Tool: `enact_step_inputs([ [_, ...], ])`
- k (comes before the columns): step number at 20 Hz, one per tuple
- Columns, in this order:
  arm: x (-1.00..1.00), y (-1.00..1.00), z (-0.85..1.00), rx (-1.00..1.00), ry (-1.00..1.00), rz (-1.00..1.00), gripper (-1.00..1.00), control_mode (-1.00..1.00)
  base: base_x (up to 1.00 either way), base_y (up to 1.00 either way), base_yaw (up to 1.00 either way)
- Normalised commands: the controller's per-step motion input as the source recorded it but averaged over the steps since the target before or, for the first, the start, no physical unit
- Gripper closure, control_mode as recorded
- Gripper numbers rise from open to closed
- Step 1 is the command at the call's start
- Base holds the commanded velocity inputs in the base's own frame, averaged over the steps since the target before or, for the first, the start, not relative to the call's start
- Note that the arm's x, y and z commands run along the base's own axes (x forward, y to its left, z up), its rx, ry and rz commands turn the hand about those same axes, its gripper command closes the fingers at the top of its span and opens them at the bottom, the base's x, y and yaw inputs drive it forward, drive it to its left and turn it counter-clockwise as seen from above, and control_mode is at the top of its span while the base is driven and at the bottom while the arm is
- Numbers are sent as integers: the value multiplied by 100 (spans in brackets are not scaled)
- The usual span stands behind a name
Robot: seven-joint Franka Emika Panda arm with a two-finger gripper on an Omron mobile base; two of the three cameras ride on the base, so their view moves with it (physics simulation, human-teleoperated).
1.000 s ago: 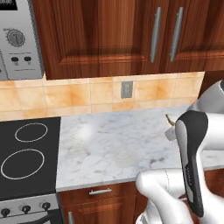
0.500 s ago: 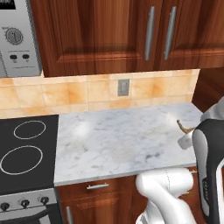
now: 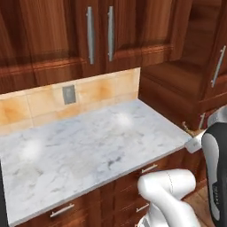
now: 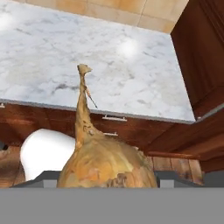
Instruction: Place the liquor on the top shelf of the fridge to keep it out of children's reach, and place the lemon and onion on lower shelves for easy access.
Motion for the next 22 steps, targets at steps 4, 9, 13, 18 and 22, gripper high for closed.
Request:
enact_step_inputs([
  [4,0,0,0,0,0,0,100,100,1,-7,-77],
  [9,0,0,0,0,0,0,100,100,5,0,-75],
  [13,0,0,0,0,0,0,100,100,8,0,-73],
  [18,0,0,0,0,0,0,100,100,27,0,-65],
  [22,0,0,0,0,0,0,100,100,45,0,-50],
])
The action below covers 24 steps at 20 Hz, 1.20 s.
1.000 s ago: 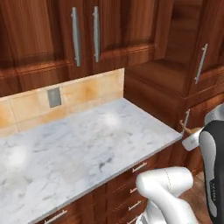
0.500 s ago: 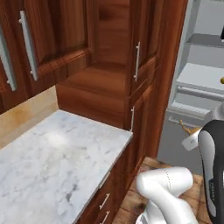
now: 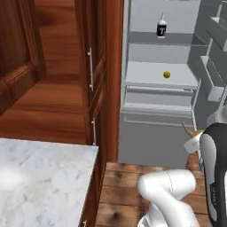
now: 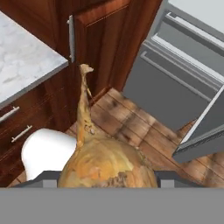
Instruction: Place the liquor on the top shelf of the fridge to keep it out of children's reach, and place the lemon and onion on lower shelves for easy access.
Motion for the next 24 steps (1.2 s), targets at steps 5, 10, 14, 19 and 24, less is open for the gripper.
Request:
enact_step_inputs([
  [5,0,0,0,0,0,0,100,100,51,0,-44],
  [10,0,0,0,0,0,0,100,100,62,0,-38],
  [14,0,0,0,0,0,0,100,100,63,5,-32],
  [19,0,0,0,0,0,0,100,100,63,23,-28],
  [24,0,0,0,0,0,0,100,100,68,43,-24],
])
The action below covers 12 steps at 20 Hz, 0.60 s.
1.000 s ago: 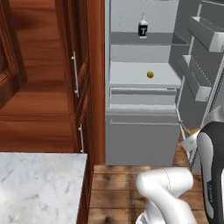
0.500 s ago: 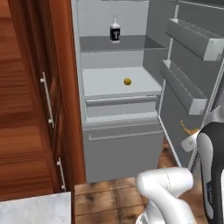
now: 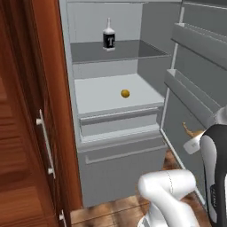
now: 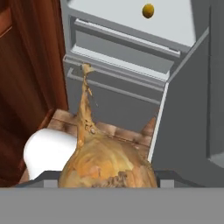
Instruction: Place the liquor on the top shelf of the fridge to keep it out of children's reach, and place the lemon and onion on lower shelves for easy access.
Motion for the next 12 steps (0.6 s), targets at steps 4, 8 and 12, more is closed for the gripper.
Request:
enact_step_inputs([
  [4,0,0,0,0,0,0,100,100,66,55,-18],
  [8,0,0,0,0,0,0,100,100,63,66,-17],
  [12,0,0,0,0,0,0,100,100,70,39,-16],
])
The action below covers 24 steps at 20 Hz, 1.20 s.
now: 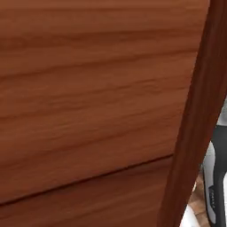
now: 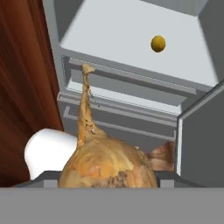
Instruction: Place the liquor on the top shelf of the fridge to keep it out of children's reach, and place the lemon and onion on lower shelves for easy access.
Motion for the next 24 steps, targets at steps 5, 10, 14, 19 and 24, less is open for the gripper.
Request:
enact_step_inputs([
  [5,0,0,0,0,0,0,100,100,73,9,-13],
  [10,0,0,0,0,0,0,100,100,66,0,-8],
  [14,10,0,-11,0,-1,-1,100,-100,39,0,-3],
  [19,34,0,-45,0,-3,-1,100,-100,0,0,0],
  [24,44,0,-37,0,-2,0,100,-100,0,0,0],
])
